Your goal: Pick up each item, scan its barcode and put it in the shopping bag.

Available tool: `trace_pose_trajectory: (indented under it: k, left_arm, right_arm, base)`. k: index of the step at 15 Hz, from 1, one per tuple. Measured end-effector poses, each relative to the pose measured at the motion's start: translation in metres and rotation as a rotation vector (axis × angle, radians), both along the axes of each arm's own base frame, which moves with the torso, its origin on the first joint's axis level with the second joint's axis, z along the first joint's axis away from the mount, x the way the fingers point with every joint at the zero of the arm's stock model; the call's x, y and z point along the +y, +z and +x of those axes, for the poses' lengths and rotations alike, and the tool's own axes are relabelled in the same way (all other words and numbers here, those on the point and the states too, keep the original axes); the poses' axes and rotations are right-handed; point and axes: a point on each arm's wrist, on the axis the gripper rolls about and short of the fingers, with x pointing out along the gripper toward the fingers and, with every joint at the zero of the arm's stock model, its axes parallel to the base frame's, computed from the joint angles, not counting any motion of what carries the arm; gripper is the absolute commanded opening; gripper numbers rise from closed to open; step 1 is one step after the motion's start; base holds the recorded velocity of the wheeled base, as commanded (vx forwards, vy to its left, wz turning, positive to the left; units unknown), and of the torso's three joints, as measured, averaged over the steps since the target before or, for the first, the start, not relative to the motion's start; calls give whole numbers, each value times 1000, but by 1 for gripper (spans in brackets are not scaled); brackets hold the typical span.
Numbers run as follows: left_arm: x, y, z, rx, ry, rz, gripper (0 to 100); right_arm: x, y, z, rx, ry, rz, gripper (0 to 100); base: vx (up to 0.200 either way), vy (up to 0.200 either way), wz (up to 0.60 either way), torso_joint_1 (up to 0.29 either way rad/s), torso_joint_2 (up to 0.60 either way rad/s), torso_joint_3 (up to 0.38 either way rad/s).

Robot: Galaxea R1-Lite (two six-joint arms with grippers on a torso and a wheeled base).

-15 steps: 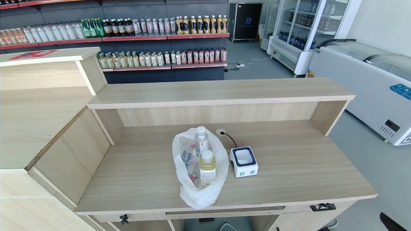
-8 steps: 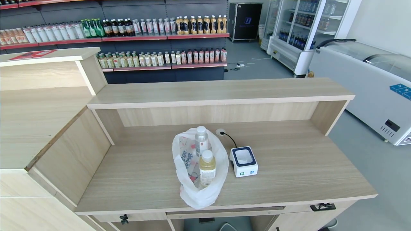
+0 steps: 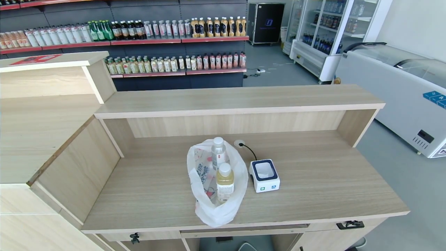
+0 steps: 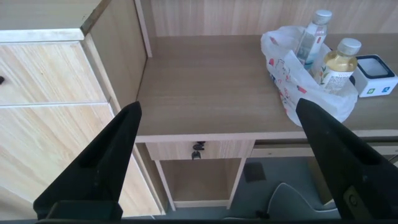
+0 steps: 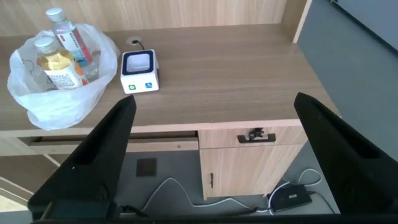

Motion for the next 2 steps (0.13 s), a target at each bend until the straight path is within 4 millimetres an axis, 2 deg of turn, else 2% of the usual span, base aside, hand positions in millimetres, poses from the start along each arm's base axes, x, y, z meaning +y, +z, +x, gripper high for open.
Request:
trace_pose_trajectory:
  k: [2]
  left_arm:
    - [0,0,0,0,0,0,100]
  right_arm:
    - [0,0,0,-3,-1,0,100]
  base:
    - [0,0,0,0,0,0]
